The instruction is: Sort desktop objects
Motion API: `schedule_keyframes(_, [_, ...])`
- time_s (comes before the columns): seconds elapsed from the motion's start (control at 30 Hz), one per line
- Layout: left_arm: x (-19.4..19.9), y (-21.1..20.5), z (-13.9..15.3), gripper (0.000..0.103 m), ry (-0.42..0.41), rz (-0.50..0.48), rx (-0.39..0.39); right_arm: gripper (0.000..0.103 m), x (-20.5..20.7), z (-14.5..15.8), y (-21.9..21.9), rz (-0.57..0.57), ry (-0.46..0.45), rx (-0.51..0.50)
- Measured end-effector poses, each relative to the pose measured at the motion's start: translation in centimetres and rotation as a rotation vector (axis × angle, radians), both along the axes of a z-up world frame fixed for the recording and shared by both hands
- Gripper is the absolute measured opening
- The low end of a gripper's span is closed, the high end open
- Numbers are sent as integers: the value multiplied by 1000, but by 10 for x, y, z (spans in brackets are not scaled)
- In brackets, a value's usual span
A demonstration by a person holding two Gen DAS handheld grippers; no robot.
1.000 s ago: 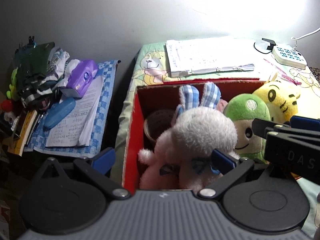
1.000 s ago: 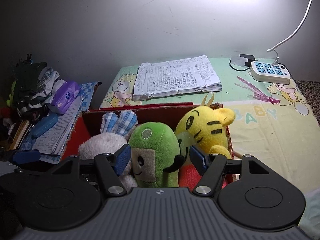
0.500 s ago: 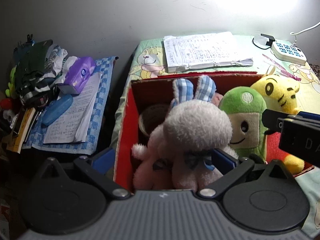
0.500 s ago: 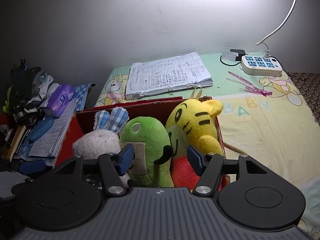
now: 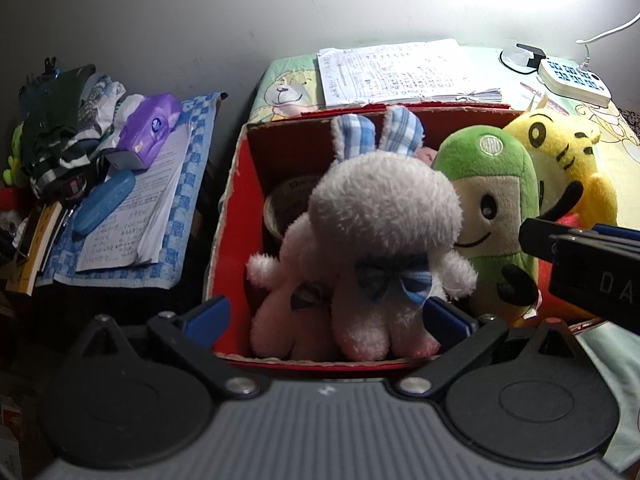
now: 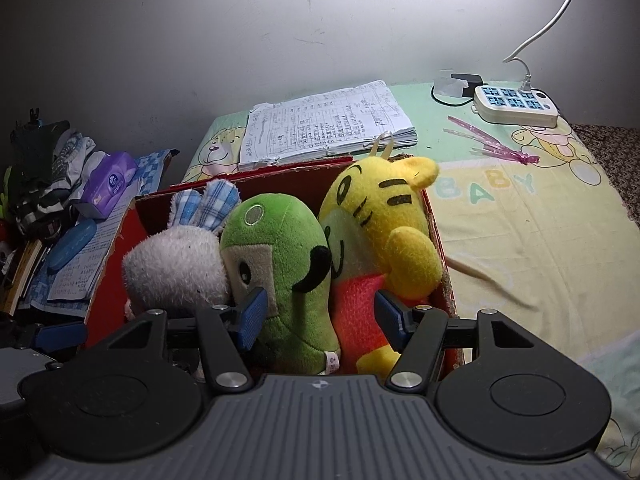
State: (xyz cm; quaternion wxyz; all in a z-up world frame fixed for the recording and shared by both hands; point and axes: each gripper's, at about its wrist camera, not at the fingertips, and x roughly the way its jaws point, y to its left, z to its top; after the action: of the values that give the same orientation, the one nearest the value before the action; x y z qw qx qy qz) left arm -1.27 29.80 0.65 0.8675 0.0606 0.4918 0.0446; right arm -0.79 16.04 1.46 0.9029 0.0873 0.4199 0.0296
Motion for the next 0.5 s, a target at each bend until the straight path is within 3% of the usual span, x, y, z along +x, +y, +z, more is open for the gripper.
schedule_keyframes(0.5, [-2,-1,-7,103,8,26,-19,63,4,-12,-2,14,35,-9])
